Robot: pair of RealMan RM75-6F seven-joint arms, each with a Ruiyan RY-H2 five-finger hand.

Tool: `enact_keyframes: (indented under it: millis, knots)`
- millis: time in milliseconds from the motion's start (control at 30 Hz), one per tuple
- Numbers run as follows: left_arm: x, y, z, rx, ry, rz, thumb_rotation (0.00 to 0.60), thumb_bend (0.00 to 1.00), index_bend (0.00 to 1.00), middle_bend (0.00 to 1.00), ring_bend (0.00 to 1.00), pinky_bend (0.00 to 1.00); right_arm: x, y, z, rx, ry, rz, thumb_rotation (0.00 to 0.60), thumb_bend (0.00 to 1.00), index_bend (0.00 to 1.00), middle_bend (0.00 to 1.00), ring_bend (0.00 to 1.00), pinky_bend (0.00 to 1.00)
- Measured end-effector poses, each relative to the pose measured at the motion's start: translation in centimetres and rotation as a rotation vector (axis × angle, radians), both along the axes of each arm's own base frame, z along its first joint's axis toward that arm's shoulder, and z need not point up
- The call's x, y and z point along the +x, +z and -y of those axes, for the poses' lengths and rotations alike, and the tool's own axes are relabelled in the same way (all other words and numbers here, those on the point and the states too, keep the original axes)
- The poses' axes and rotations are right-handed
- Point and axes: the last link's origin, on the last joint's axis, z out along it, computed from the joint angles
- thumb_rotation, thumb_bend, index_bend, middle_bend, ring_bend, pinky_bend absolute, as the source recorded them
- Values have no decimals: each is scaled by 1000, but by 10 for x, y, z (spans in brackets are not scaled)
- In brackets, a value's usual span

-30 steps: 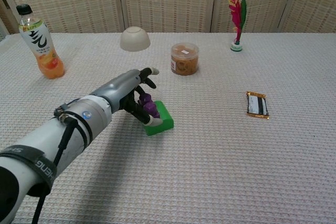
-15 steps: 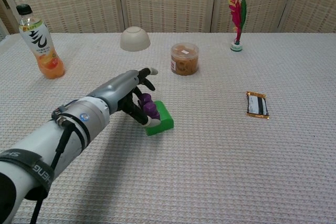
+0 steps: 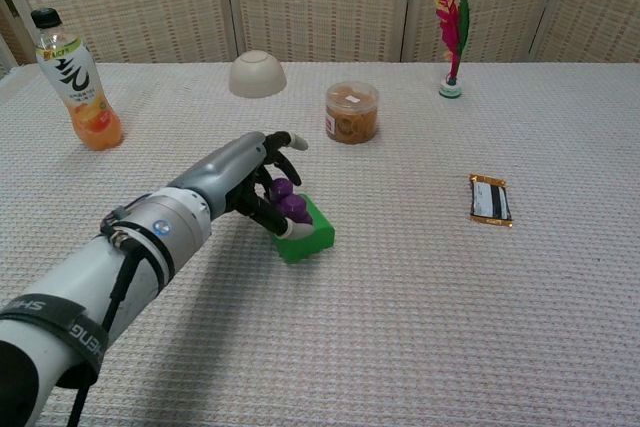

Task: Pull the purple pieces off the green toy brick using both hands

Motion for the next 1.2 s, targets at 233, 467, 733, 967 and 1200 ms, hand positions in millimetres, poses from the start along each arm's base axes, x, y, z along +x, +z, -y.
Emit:
enact_keyframes:
  millis: [233,467,733,967,1200]
  knots:
    - [-3,0,0,24,-9,2,600,243,250,423,515,341,0,1,-1,-2,3,3,600,371,0,0,0,0]
    - [-2,6,4,46,-29,52,600,273,298,446,542,380,0,-5,4,45,-2,23,600,372,0,0,0,0]
    - [-8,22,3,84,-20,113,600,277,320,466,554,388,1,-7,11,117,-1,81,600,372,0,0,0,0]
    - [-6,32,6,95,-30,170,600,283,323,469,554,388,1,-15,20,166,-4,91,600,372,0,0,0,0]
    - [3,40,11,81,-40,226,600,284,323,469,554,387,8,-29,39,259,-10,230,600,372,0,0,0,0]
